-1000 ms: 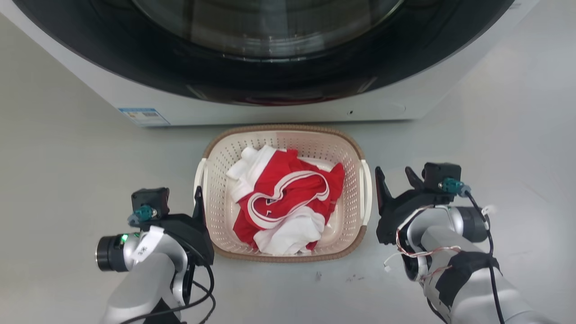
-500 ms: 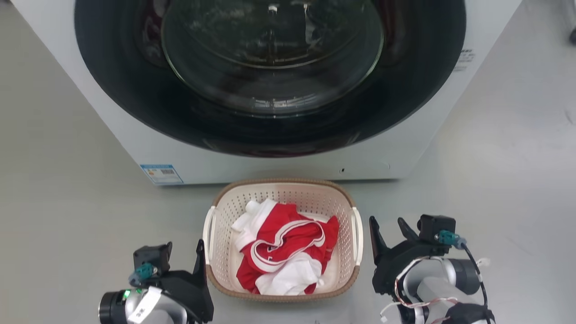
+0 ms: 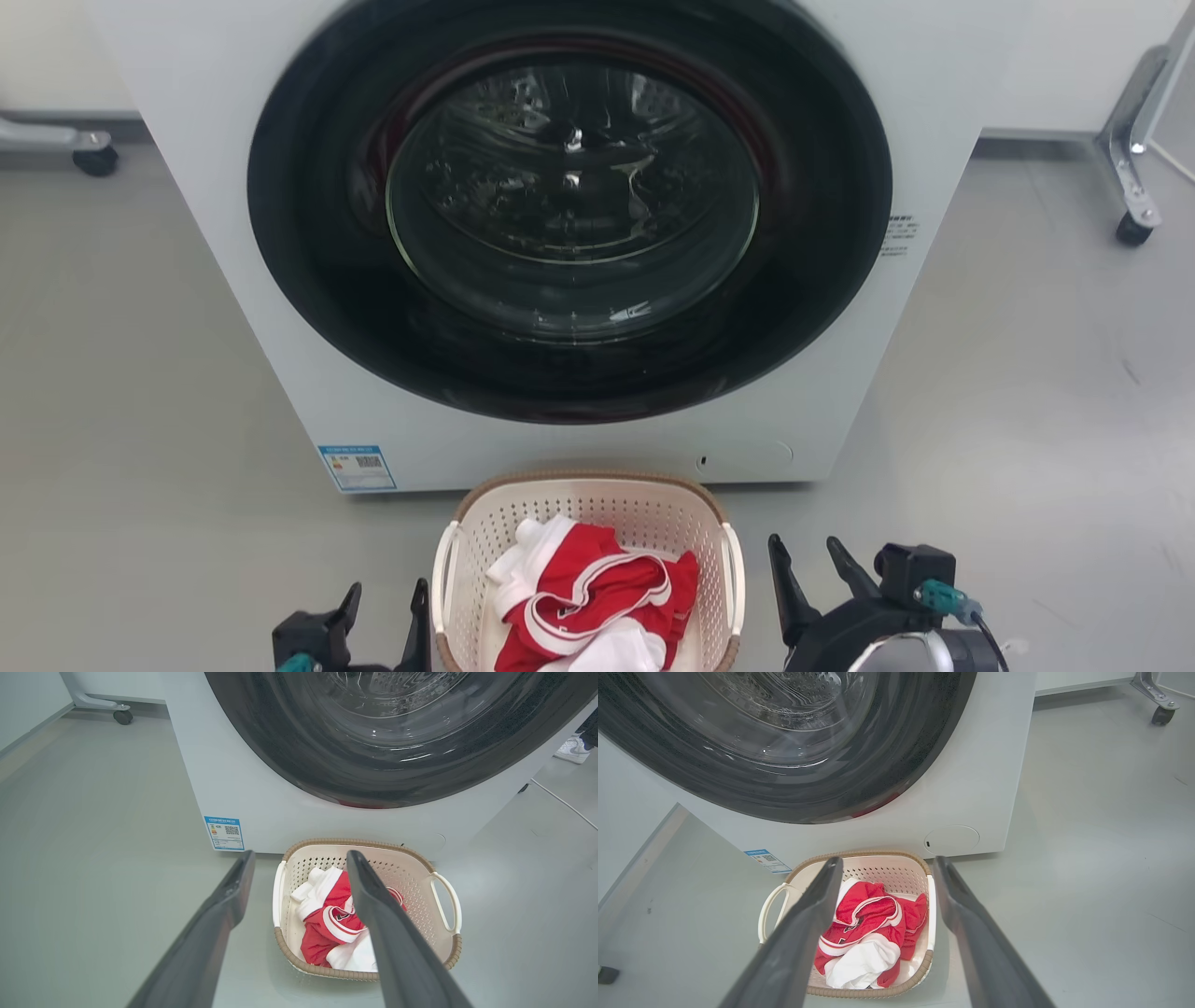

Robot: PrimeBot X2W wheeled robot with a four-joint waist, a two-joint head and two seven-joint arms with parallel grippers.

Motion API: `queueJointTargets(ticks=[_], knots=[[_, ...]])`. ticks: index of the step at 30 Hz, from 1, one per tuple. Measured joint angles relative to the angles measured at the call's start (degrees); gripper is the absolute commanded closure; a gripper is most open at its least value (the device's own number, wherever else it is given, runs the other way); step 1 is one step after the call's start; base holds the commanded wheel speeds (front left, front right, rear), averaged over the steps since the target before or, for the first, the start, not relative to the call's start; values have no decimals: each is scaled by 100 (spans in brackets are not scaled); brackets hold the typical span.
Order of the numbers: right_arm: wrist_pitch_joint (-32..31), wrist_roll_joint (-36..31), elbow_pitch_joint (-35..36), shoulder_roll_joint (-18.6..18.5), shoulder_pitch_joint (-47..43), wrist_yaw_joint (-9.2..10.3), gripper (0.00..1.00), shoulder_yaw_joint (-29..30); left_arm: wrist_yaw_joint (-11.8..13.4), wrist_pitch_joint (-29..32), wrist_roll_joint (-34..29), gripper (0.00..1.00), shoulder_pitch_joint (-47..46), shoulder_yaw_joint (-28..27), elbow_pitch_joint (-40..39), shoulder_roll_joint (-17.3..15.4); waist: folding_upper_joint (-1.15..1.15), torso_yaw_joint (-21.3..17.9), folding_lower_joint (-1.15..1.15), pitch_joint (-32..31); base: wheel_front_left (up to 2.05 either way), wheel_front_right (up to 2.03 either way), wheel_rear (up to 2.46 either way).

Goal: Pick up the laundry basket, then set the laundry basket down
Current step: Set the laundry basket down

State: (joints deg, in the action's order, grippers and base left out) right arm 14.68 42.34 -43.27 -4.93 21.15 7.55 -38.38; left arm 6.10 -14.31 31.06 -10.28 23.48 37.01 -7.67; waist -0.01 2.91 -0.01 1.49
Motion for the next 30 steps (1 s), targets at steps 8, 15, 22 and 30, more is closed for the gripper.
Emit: queueJointTargets(ticks=[8, 15, 22, 30], knots=[[0, -606, 866, -26, -704, 0, 0, 503, 52, 0, -296, 0, 674, -226, -955, -54, 0, -11, 0, -325, 0, 0, 0], [0, -1170, 1558, -22, -1274, 0, 0, 967, 96, 0, -545, 0, 1148, -392, -1666, -56, 0, -49, 1, -395, 0, 0, 0], [0, -1762, 2142, 26, -1739, 0, 0, 1308, 96, 0, -742, 0, 1371, -579, -2206, -46, 0, -84, 1, -438, 0, 0, 0], [0, -2207, 2717, 90, -2116, 0, 0, 1685, 97, 0, -967, 0, 1652, -769, -2591, -11, 1, -139, 1, -458, 0, 0, 0]])
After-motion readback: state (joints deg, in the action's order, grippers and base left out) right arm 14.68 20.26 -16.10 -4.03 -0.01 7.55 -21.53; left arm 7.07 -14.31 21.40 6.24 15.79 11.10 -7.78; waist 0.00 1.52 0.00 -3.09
